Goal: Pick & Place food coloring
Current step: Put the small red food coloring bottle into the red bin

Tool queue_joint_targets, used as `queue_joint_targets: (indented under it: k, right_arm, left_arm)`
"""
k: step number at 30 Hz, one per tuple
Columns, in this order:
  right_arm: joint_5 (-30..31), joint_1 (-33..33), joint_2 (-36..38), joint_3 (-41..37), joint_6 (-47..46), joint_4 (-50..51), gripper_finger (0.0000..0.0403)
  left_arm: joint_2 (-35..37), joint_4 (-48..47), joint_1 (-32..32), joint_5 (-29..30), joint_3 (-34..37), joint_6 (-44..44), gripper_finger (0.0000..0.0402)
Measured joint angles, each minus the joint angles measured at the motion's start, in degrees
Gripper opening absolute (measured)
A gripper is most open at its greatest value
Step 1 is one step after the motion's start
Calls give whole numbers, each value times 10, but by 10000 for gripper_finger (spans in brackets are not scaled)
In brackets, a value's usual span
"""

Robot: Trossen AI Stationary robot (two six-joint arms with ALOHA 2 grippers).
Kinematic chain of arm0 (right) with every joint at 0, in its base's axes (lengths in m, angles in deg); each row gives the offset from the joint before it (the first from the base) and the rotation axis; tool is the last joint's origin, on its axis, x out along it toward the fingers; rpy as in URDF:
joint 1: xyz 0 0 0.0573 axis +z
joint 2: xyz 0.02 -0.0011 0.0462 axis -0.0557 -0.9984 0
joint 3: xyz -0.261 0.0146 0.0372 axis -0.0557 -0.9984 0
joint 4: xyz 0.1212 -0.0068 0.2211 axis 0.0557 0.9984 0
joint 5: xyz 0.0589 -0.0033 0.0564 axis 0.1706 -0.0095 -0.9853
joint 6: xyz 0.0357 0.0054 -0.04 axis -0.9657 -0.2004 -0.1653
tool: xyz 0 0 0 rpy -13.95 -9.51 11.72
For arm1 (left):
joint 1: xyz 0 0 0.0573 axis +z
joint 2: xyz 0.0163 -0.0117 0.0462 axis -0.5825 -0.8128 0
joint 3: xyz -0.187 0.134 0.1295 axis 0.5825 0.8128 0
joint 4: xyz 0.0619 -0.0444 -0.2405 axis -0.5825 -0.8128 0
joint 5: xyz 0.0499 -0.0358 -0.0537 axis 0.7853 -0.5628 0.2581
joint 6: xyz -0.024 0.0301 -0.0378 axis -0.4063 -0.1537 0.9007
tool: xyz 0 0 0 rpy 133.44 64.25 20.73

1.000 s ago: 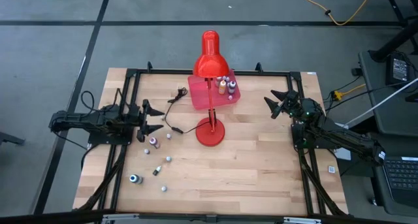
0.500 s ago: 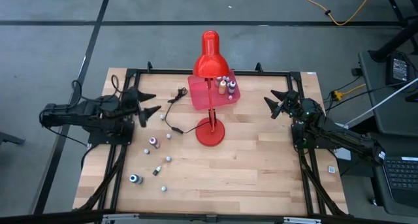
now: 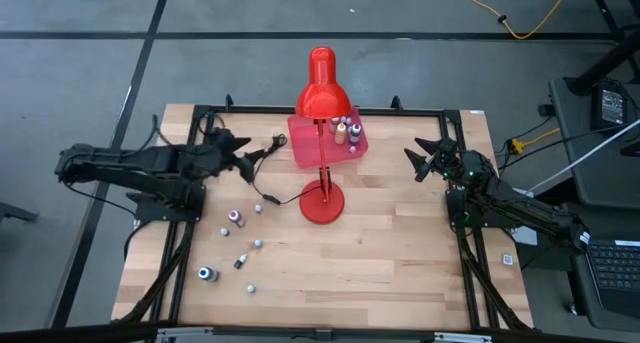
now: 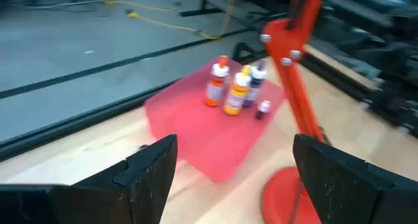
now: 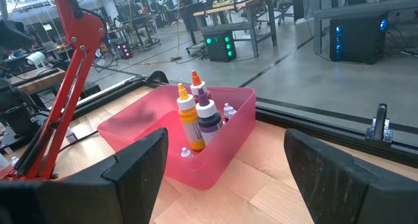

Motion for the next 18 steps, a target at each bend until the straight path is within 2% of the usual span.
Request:
queue_joint_targets:
  k: [4, 9, 18]
  right_arm:
    - [0, 0, 0, 0, 0, 0, 306]
    - [0, 0, 0, 0, 0, 0, 306]
    - [0, 0, 0, 0, 1, 0, 306]
  left_arm:
    - [-62, -7, 0, 30, -18, 62, 297]
    - [-130, -28, 9, 26, -33, 133, 297]
    - [-195, -191, 31, -8, -60, 198, 297]
